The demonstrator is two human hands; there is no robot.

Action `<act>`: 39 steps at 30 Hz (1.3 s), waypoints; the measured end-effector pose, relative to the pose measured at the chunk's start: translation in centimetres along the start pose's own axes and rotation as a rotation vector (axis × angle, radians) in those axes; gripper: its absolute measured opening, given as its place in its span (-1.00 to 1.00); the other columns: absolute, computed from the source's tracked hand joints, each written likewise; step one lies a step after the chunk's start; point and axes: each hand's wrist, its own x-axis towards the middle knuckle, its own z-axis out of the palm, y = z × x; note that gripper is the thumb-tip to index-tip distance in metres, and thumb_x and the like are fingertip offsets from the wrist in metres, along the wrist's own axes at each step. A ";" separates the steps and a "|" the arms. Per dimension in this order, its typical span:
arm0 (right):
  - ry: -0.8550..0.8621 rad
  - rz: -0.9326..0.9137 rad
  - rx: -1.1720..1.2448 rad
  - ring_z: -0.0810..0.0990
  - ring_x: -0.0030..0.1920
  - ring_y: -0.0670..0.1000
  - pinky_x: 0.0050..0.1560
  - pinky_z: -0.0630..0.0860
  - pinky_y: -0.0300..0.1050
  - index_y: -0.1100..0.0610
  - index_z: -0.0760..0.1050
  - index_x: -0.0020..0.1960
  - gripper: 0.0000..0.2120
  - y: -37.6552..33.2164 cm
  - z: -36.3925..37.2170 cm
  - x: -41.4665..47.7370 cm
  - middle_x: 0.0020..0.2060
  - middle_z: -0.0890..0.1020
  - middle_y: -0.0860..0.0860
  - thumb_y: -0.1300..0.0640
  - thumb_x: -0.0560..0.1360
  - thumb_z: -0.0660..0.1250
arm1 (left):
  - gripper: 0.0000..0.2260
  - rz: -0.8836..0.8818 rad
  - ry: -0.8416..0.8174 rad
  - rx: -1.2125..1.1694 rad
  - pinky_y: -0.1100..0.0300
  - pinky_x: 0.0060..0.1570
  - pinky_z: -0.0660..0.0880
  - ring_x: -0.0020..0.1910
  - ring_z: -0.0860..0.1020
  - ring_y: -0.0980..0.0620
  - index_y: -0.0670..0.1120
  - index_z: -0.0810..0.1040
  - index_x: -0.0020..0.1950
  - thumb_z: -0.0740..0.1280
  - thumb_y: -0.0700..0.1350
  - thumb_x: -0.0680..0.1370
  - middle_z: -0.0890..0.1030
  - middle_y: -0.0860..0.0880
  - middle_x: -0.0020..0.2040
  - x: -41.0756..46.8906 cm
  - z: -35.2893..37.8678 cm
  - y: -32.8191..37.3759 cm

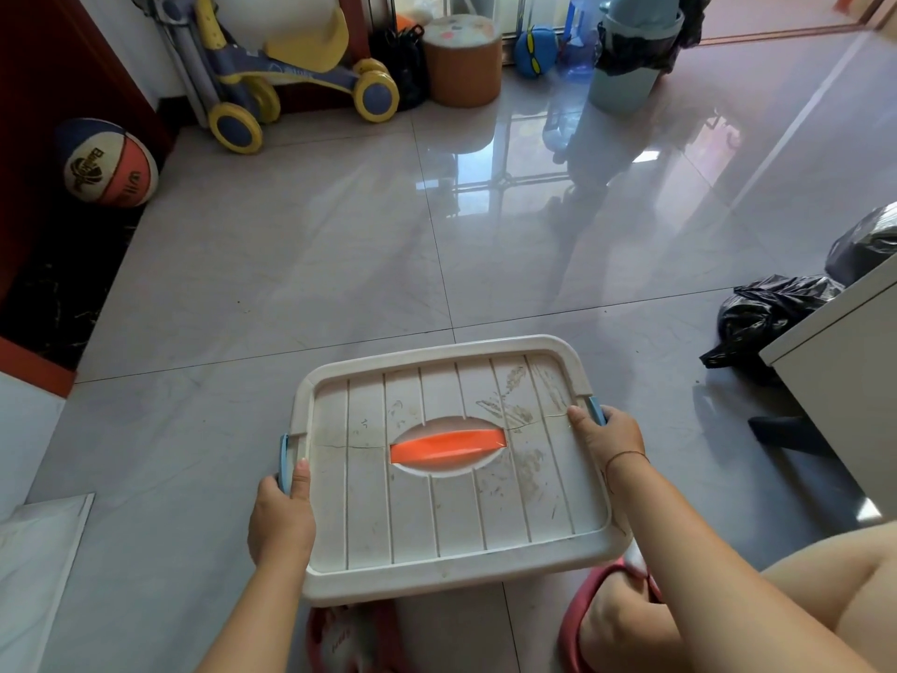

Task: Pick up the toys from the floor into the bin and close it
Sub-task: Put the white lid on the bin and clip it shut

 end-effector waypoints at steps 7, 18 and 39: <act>0.061 -0.060 -0.354 0.48 0.14 0.26 0.02 0.37 0.01 0.29 0.37 0.21 -0.56 0.1 0.7 -0.8 0.14 0.49 0.25 -0.07 0.59 0.12 | -0.55 0.054 0.056 0.145 0.07 -0.35 0.35 -0.32 0.46 -0.17 -0.21 0.35 -0.07 0.00 0.19 0.60 0.49 -0.17 -0.25 -0.4 0.5 0.3; 0.097 -0.081 -0.423 0.46 0.16 0.31 0.07 0.38 0.09 0.30 0.32 0.25 -0.54 -0.1 0.9 -1.2 0.18 0.48 0.31 -0.07 0.61 0.04 | -0.70 -0.090 -0.281 -0.419 0.01 0.01 0.52 0.01 0.57 -0.12 -0.10 0.45 0.25 0.22 0.02 0.59 0.59 -0.15 0.11 1.1 -1.4 0.9; 0.101 -0.034 -0.400 0.46 0.16 0.35 0.12 0.39 0.14 0.32 0.30 0.27 -0.50 -0.8 1.3 -1.8 0.19 0.46 0.36 -0.10 0.60 0.03 | -0.56 0.104 -0.111 -0.072 -0.01 0.32 0.34 0.38 0.36 -0.15 -0.13 0.18 0.51 0.09 -0.09 0.64 0.31 -0.14 0.45 1.1 -0.5 2.2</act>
